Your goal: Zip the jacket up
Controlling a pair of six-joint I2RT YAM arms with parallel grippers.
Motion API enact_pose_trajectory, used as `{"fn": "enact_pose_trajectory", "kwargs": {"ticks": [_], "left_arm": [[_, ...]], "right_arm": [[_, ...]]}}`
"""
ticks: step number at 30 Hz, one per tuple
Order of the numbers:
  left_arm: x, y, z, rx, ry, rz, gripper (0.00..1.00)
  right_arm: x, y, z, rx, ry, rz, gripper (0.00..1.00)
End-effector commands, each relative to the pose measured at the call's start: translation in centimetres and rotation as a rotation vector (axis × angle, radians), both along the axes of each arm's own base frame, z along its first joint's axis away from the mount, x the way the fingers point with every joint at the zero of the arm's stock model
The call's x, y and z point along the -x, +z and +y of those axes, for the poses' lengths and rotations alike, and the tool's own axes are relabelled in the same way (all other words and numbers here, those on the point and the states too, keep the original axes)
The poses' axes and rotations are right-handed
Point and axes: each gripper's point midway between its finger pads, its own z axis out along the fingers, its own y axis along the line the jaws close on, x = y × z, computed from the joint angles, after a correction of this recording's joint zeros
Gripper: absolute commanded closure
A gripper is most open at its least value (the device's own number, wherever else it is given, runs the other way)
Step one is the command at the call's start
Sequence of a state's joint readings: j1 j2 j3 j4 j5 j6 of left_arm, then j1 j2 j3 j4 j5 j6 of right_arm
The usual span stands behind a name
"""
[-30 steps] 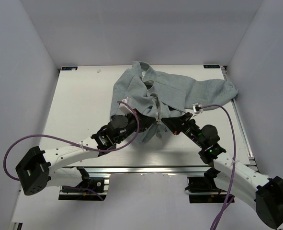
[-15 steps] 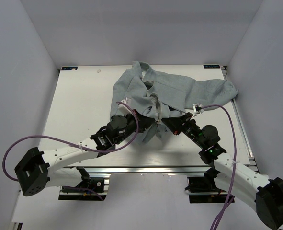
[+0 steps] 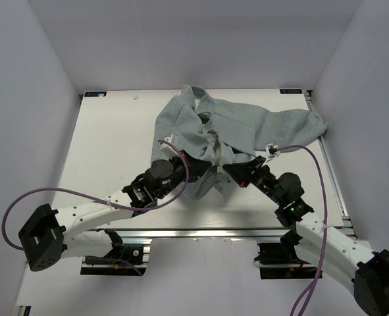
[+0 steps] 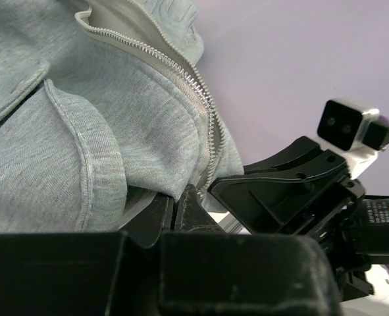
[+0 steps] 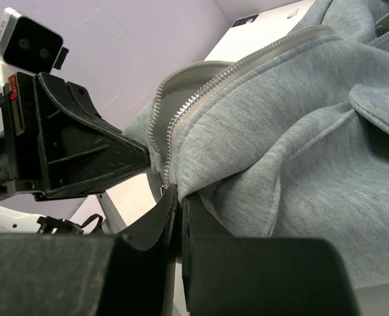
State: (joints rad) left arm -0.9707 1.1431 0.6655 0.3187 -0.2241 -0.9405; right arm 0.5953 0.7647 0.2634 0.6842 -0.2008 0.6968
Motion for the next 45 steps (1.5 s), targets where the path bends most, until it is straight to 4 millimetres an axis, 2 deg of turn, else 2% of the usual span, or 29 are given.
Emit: {"fn": "enact_pose_trajectory", "kwargs": {"ticks": [1, 20, 25, 33, 45], "left_arm": [[0.2, 2.0, -0.7, 0.045, -0.024, -0.036, 1.0], [0.7, 2.1, -1.4, 0.064, -0.067, -0.03, 1.0], [0.8, 1.8, -1.3, 0.065, -0.064, -0.024, 1.0], [1.0, 2.7, -0.8, 0.086, -0.059, -0.038, 1.0], [1.0, 2.3, -0.8, 0.084, -0.062, -0.034, 1.0]], "right_arm": [[0.6, 3.7, 0.3, -0.076, 0.033, -0.11, 1.0], [0.2, 3.9, 0.5, -0.095, 0.034, -0.099, 1.0], [0.2, 3.8, 0.5, -0.1, 0.03, -0.091, 1.0], [0.0, 2.5, 0.2, -0.061, 0.012, -0.068, 1.0], [0.4, 2.9, 0.4, -0.082, 0.031, -0.078, 1.0]]}}
